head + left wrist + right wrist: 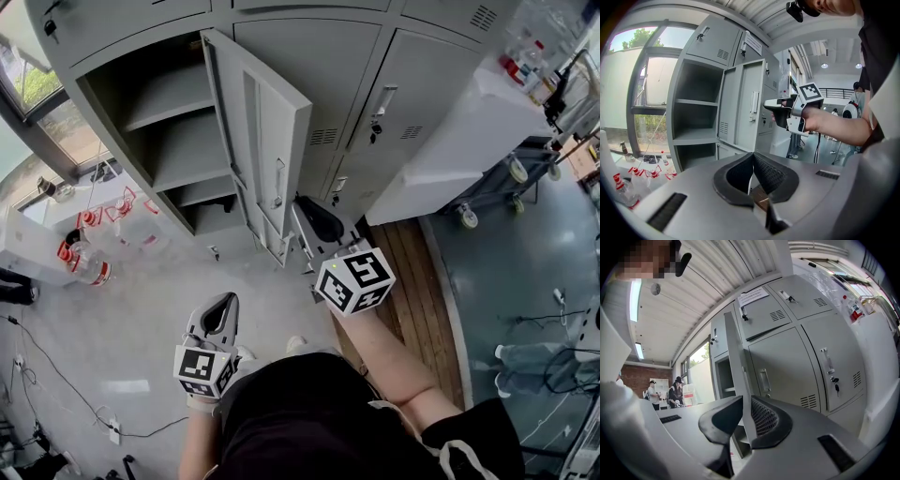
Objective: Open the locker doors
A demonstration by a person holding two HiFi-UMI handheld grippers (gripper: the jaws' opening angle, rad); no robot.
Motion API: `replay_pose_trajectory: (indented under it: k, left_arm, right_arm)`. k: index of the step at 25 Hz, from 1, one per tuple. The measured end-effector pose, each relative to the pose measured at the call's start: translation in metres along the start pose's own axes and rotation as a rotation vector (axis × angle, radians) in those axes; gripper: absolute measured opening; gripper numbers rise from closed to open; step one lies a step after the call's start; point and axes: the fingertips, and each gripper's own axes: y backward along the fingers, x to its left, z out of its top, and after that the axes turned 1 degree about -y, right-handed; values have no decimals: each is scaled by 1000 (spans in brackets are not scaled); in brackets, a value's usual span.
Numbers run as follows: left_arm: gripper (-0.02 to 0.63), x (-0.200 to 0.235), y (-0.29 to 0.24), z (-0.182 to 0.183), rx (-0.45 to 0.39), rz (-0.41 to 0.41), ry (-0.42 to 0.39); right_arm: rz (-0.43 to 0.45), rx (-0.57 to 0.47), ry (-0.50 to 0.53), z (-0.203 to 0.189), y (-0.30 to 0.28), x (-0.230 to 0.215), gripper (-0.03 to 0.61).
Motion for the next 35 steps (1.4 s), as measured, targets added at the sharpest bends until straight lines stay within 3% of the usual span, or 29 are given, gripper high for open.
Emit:
replay_pose_trajectory:
  k: [6, 13, 21, 28, 35]
  left_arm:
    - [18, 0, -1, -2, 15, -102, -26]
    - [18, 8, -7, -4, 25, -263, -83]
    - [18, -15, -29, -2, 51, -458, -157]
    - [18, -47, -60, -10, 105, -504, -161]
    - [18, -83, -120, -7, 156, -450, -140]
  right_arm:
    - [-79, -16, -23, -10, 19, -2, 77]
    - [-278, 14, -26, -43, 58, -16, 77]
    - [-477, 63, -26, -87, 105, -50, 78]
    - [-494, 138, -29, -120, 119, -108, 79]
    - [-416, 225, -53, -149, 107, -188, 97]
